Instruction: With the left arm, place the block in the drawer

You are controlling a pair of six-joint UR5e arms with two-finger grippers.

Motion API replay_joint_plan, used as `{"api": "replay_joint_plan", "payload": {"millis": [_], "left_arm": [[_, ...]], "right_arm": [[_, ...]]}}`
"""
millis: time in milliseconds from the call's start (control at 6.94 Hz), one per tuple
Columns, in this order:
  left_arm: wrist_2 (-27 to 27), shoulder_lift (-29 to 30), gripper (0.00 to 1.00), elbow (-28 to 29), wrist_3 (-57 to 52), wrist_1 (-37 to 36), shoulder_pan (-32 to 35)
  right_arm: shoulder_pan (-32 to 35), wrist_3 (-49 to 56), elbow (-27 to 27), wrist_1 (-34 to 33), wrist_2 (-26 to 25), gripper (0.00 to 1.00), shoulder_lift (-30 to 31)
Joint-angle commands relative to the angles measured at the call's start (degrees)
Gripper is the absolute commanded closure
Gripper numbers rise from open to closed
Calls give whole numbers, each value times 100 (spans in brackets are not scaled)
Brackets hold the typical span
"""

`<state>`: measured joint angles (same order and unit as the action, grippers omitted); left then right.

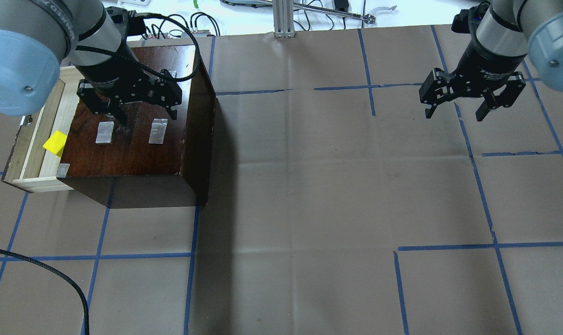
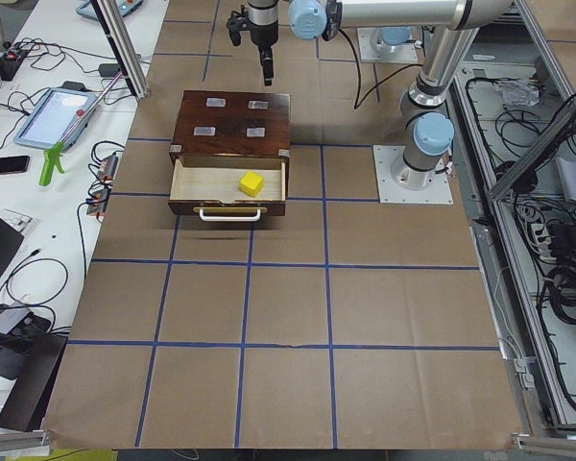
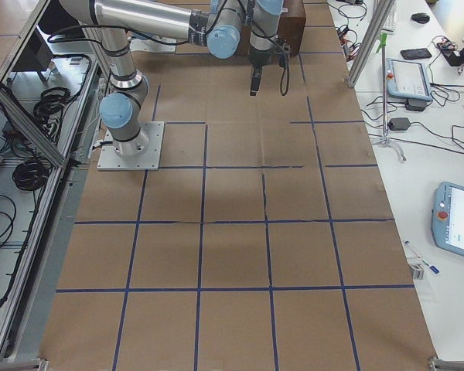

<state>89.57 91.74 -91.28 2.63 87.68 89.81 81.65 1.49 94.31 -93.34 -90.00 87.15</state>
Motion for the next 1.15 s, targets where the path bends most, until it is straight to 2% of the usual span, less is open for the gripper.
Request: {"api": "replay_joint_plan", "payload": {"millis": [0,1008], "left_arm": [[-1,-16,2,-39,-246,4,19],[-1,-60,2,-39,-325,21,19]], "right_arm": [[0,0,0,0,0,0,-5],[0,0,0,0,0,0,3]]}}
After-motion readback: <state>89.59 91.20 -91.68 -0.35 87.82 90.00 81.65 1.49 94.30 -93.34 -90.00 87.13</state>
